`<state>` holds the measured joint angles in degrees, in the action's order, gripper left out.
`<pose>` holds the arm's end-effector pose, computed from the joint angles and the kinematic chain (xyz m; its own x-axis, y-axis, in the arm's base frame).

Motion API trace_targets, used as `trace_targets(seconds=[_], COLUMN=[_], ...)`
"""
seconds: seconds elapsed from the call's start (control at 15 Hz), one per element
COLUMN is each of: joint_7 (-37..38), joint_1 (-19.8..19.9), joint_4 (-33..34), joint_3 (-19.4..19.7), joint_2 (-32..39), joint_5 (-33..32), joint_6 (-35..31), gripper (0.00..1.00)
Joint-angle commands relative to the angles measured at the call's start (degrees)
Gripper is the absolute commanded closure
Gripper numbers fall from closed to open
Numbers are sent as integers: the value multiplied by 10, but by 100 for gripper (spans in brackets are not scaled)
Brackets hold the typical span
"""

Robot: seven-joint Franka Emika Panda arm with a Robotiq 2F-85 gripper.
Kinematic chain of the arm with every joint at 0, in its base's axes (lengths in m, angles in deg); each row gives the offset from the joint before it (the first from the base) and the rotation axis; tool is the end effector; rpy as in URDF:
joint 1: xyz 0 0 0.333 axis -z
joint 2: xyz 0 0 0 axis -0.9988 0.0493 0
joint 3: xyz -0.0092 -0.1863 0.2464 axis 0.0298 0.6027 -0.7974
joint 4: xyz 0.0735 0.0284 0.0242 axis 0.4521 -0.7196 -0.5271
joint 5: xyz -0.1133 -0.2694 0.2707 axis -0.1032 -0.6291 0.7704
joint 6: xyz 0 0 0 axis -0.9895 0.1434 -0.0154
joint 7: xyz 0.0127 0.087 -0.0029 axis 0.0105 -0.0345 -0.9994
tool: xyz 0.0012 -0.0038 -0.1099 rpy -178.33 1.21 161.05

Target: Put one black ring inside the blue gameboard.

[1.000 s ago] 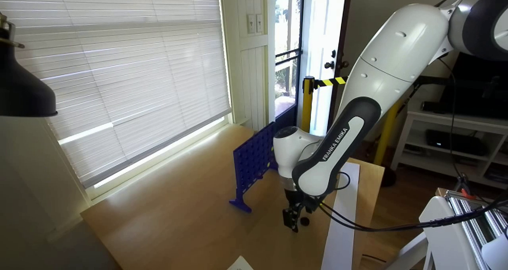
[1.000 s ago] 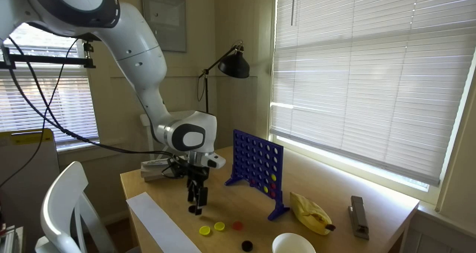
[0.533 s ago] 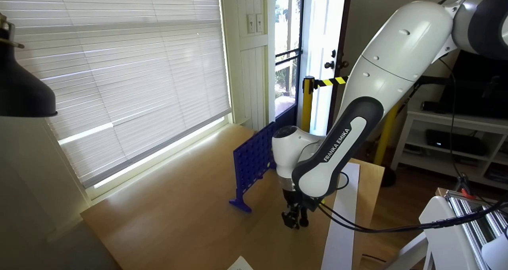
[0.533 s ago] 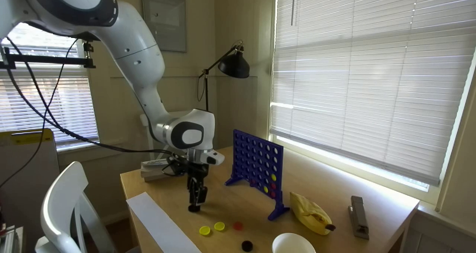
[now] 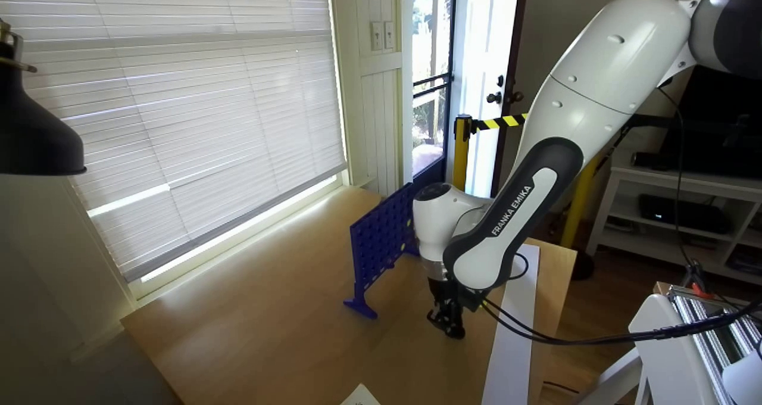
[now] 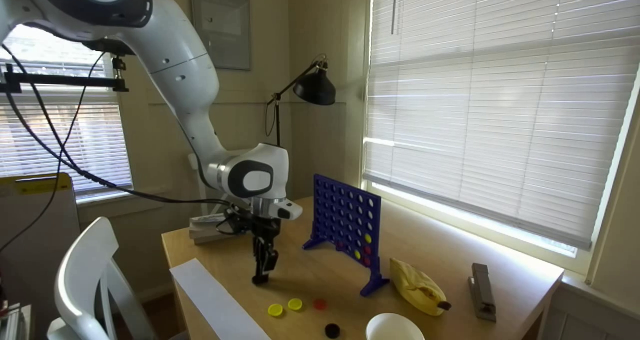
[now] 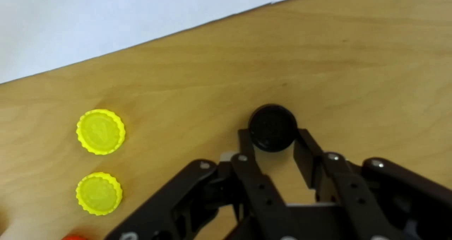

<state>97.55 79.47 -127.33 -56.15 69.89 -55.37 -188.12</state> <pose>0.5440 0.0251 0.1073 0.9502 -0.2825 -0.1316 -0.2744 -0.9586 0.0765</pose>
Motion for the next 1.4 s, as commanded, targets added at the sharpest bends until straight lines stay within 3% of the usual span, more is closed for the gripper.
trace_targets(seconds=[0.0, 0.2, 0.33, 0.47, 0.67, 0.87, 0.93, 1.0, 1.13, 1.2, 1.27, 1.33], joint_7=[29, 69, 105, 180, 239, 320, 352, 292, 321, 324, 325, 325], joint_1=[-5, -27, -52, -102, -177, -189, -193, -176, -180, -181, -181, -181], joint_4=[-92, -185, -234, -268, -229, -166, -143, -179, -153, -149, -149, -149], joint_3=[11, 39, 79, 157, 302, 368, 383, 356, 374, 375, 374, 374], joint_2=[-92, -187, -246, -295, -306, -306, -301, -307, -307, -307, -307, -306], joint_5=[-2, -28, -83, -184, -322, -460, -506, -436, -479, -483, -483, -483], joint_6=[-50, -147, -202, -246, -270, -275, -278, -275, -275, -275, -275, -275], gripper=[91, 91, 91, 91, 91, 91, 91, 66, 66, 91, 66, 66])
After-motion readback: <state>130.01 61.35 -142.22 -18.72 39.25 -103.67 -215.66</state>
